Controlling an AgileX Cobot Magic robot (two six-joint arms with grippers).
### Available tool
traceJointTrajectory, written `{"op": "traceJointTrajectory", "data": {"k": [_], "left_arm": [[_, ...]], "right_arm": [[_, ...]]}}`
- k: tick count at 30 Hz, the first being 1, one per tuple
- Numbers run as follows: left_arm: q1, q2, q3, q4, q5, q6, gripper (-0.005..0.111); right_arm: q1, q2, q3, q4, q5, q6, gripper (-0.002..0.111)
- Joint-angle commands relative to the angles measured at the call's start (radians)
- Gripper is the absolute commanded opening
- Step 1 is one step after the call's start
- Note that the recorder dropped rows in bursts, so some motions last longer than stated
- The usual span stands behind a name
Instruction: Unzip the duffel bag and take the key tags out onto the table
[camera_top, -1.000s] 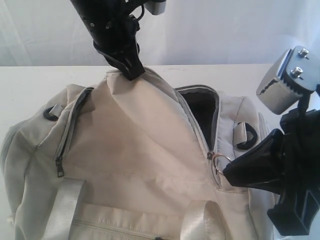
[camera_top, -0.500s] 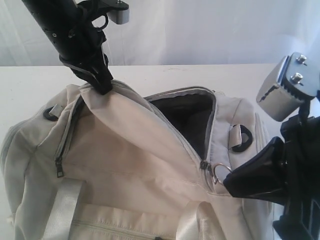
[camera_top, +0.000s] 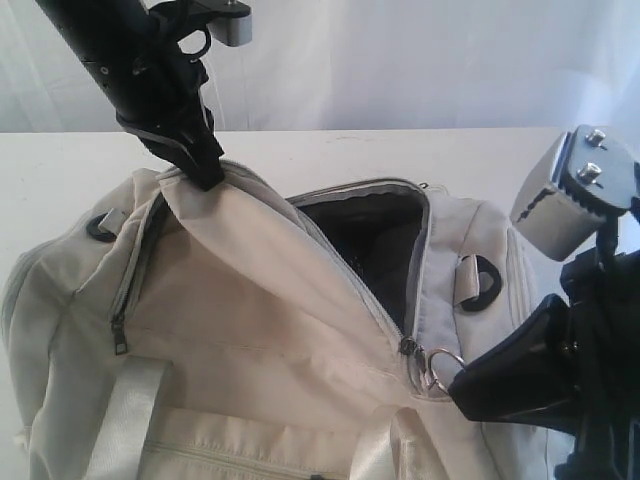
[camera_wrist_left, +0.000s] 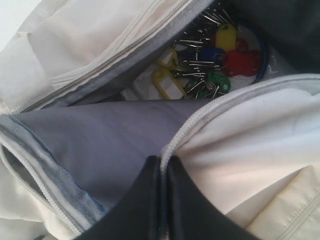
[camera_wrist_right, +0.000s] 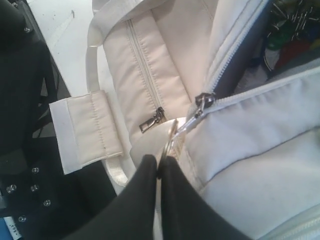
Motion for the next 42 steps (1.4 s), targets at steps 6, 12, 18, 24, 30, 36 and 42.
{"op": "traceJointTrajectory", "data": {"k": [6, 12, 18, 24, 30, 36, 42], "left_arm": [[0.019, -0.012, 0.000, -0.126, 0.091, 0.077, 0.000], [0.019, -0.012, 0.000, -0.198, 0.091, 0.084, 0.000], [0.019, -0.025, 0.011, -0.268, 0.091, 0.093, 0.000], [0.004, -0.111, 0.092, -0.418, 0.091, 0.093, 0.000], [-0.108, -0.274, 0.309, -0.411, 0.091, 0.056, 0.000], [-0.280, -0.435, 0.544, -0.458, 0.091, -0.002, 0.000], [-0.431, -0.505, 0.739, -0.505, 0.084, -0.044, 0.000]], "right_arm": [[-0.001, 0.002, -0.006, 0.036, -0.079, 0.005, 0.023], [-0.001, 0.002, -0.042, 0.032, -0.215, 0.005, 0.063], [-0.002, -0.016, -0.104, -0.039, -0.339, 0.032, 0.062], [-0.002, -0.043, -0.114, -0.314, -0.413, 0.266, 0.062], [-0.002, -0.077, -0.114, -0.380, -0.409, 0.340, 0.062], [-0.001, -0.102, -0.114, -0.366, -0.409, 0.340, 0.062], [-0.001, -0.095, -0.090, -0.290, -0.421, 0.326, 0.062]]}}
